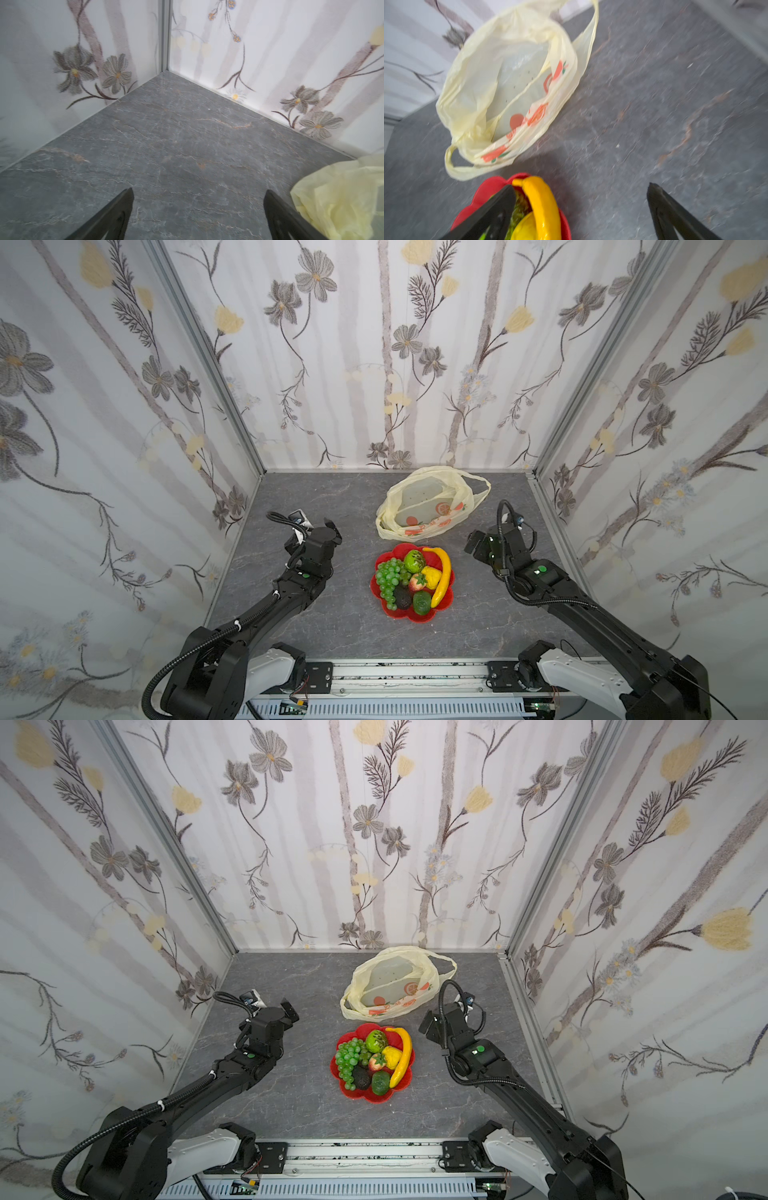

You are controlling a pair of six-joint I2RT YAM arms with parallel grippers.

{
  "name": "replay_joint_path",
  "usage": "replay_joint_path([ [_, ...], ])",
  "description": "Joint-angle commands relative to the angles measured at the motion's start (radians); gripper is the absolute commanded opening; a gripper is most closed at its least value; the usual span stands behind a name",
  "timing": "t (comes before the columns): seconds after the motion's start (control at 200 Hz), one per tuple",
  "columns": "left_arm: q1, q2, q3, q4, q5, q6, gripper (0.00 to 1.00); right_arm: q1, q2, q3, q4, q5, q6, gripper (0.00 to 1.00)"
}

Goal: Take fruits out of the plastic bag
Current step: Reset both arms

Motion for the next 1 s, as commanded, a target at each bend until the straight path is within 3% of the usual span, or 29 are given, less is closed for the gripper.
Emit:
replay_joint_path([
  [0.0, 0.025, 0.015, -0.066, 0.218, -0.109, 0.154, 1.00, -0.070, -0.038, -0.087, 0.249, 0.142, -0.299, 1.00],
  [0.1, 0.065, 0.049, -0.140, 0.422, -0.069, 0.274, 1.00, -0.132, -0.082, -0.263, 0.632, 0.119, -0.521, 1.00],
  [0.21, 0.117, 0.088, -0.175, 0.535, 0.023, 0.327, 1.00, -0.217, -0.067, -0.376, 0.869, 0.054, -0.638, 1.00],
  [0.405, 0.155, 0.212, -0.251, 0.780, 0.191, 0.440, 1.00, -0.346, 0.054, -0.460, 1.115, -0.096, -0.681, 1.00],
  [0.664, 0.230, 0.329, -0.302, 1.009, 0.386, 0.466, 1.00, -0.397, 0.170, -0.534, 1.407, -0.291, -0.772, 1.00],
  [0.834, 0.305, 0.432, -0.293, 1.085, 0.406, 0.382, 1.00, -0.477, 0.184, -0.512, 1.393, -0.479, -0.737, 1.00],
  [0.884, 0.310, 0.422, -0.295, 1.073, 0.409, 0.375, 1.00, -0.483, 0.193, -0.536, 1.465, -0.528, -0.728, 1.00],
  [0.994, 0.315, 0.426, -0.294, 1.073, 0.407, 0.368, 1.00, -0.482, 0.298, -0.569, 1.615, -0.517, -0.727, 1.00],
])
